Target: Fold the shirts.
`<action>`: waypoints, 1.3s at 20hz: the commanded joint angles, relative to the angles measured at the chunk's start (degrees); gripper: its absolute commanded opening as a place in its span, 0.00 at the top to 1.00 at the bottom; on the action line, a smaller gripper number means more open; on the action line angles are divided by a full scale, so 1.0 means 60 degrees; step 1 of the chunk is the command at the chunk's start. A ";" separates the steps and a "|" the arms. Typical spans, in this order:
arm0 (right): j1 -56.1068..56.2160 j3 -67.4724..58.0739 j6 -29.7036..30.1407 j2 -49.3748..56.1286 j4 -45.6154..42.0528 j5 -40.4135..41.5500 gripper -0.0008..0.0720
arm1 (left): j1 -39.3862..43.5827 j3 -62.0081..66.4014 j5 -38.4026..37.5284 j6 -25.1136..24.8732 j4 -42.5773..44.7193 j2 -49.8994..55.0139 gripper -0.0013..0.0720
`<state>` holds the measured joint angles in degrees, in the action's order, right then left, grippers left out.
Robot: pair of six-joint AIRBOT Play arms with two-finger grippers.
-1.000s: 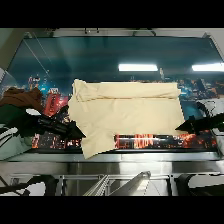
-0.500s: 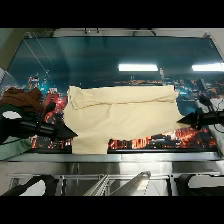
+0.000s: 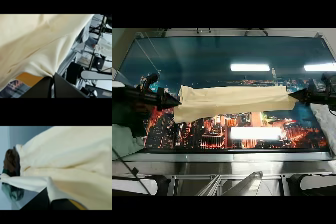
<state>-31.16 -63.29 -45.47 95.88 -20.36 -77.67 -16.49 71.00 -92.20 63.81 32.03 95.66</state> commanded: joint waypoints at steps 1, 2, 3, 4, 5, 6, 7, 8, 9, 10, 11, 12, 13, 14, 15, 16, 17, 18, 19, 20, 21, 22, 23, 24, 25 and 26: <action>0.0641 -0.0153 0.1155 0.0820 0.1239 0.1829 0.96 | 0.0543 0.2750 -0.0025 0.0488 -0.0204 0.2222 0.95; 0.0765 -0.0160 0.1322 0.1071 0.1395 0.2058 0.96 | 0.0710 0.3486 -0.0040 0.0572 -0.0197 0.2801 0.95; 0.0878 -0.0164 0.1490 0.1297 0.1468 0.2288 0.96 | 0.0827 0.4167 -0.0040 0.0648 -0.0197 0.3311 0.95; 0.0958 -0.0164 0.1650 0.1461 0.1468 0.2481 0.96 | 0.0874 0.4747 0.0004 0.0732 -0.0193 0.3723 0.95; 0.1013 -0.0164 0.1774 0.1563 0.1457 0.2623 0.96 | 0.0874 0.5289 0.0091 0.0845 -0.0193 0.4073 0.95; 0.1060 -0.0175 0.1927 0.1606 0.1421 0.2718 0.96 | 0.0852 0.5814 0.0168 0.0987 -0.0193 0.4382 0.95; 0.1064 -0.0182 0.2098 0.1610 0.1402 0.2725 0.96 | 0.0856 0.6193 0.0182 0.0998 -0.0164 0.4623 0.95; 0.1060 -0.0208 0.2124 0.1610 0.1395 0.2692 0.96 | 0.0860 0.6492 0.0124 0.1209 0.0004 0.4816 0.95; 0.1060 -0.0211 0.2116 0.1603 0.1315 0.2688 0.96 | 0.0867 0.6798 0.0033 0.1275 -0.0025 0.5016 0.90; 0.1060 -0.0211 0.2087 0.1603 0.1198 0.2663 0.96 | 0.0892 0.7049 0.0018 0.1388 -0.0055 0.5166 0.62; 0.1060 -0.0211 0.2087 0.1603 0.1166 0.2565 0.96 | 0.0951 0.7253 0.0029 0.1548 -0.0051 0.5231 0.38; 0.1060 -0.0222 0.2087 0.1585 0.1169 0.2361 0.92 | 0.0943 0.7435 0.0022 0.1559 -0.0044 0.5231 0.04; 0.1038 -0.0291 0.2084 0.1559 0.1111 0.1993 0.67 | 0.0885 0.7679 -0.0080 0.1719 -0.0069 0.5224 0.02; 0.0965 -0.0477 0.2047 0.1483 0.0805 0.1490 0.60 | 0.0801 0.7945 -0.0306 0.1818 -0.0160 0.5220 0.02; 0.0838 -0.0739 0.1585 0.1351 0.0226 0.1086 0.60 | 0.0703 0.8102 -0.0521 0.1956 -0.0350 0.5129 0.02; 0.0688 -0.1107 0.0856 0.1144 -0.0801 0.0834 0.51 | 0.0576 0.8043 -0.0608 0.1953 -0.0594 0.4914 0.07; 0.0568 -0.1494 -0.0277 0.0925 -0.2215 0.0914 0.29 | 0.0459 0.7781 -0.0605 0.1942 -0.0601 0.4590 0.29; 0.0455 -0.1963 -0.1548 0.0758 -0.3821 0.1042 0.14 | 0.0379 0.7442 -0.0579 0.1894 -0.0492 0.4266 0.46; 0.0368 -0.2386 -0.2579 0.0725 -0.4856 0.1107 0.12 | 0.0317 0.7056 -0.0550 0.1847 -0.0495 0.3967 0.57; 0.0306 -0.2699 -0.3115 0.0769 -0.5260 0.1144 0.12 | 0.0324 0.6761 -0.0550 0.1840 -0.0514 0.3738 0.81; 0.0295 -0.2845 -0.3144 0.0849 -0.5169 0.1158 0.13 | 0.0346 0.6572 -0.0521 0.1749 -0.0532 0.3581 0.99; 0.0331 -0.2889 -0.3144 0.0965 -0.4936 0.1158 0.13 | 0.0470 0.6408 -0.0441 0.1727 -0.0528 0.3446 0.99; 0.0401 -0.2889 -0.3147 0.1129 -0.4816 0.1158 0.13 | 0.0616 0.6269 -0.0346 0.1687 -0.0528 0.3330 0.99; 0.0514 -0.2889 -0.3151 0.1355 -0.4812 0.1129 0.13 | 0.0823 0.6160 -0.0288 0.1683 -0.0528 0.3260 0.99; 0.0619 -0.2889 -0.3147 0.1585 -0.4768 0.1100 0.13 | 0.1053 0.6145 -0.0295 0.1683 -0.0521 0.3264 0.99; 0.0754 -0.2889 -0.3136 0.1814 -0.4470 0.1042 0.13 | 0.1297 0.6142 -0.0284 0.1687 -0.0506 0.3275 0.99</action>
<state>-27.90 -79.66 -61.54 104.03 -46.61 -70.78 -11.38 109.21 -94.50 74.30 29.02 116.40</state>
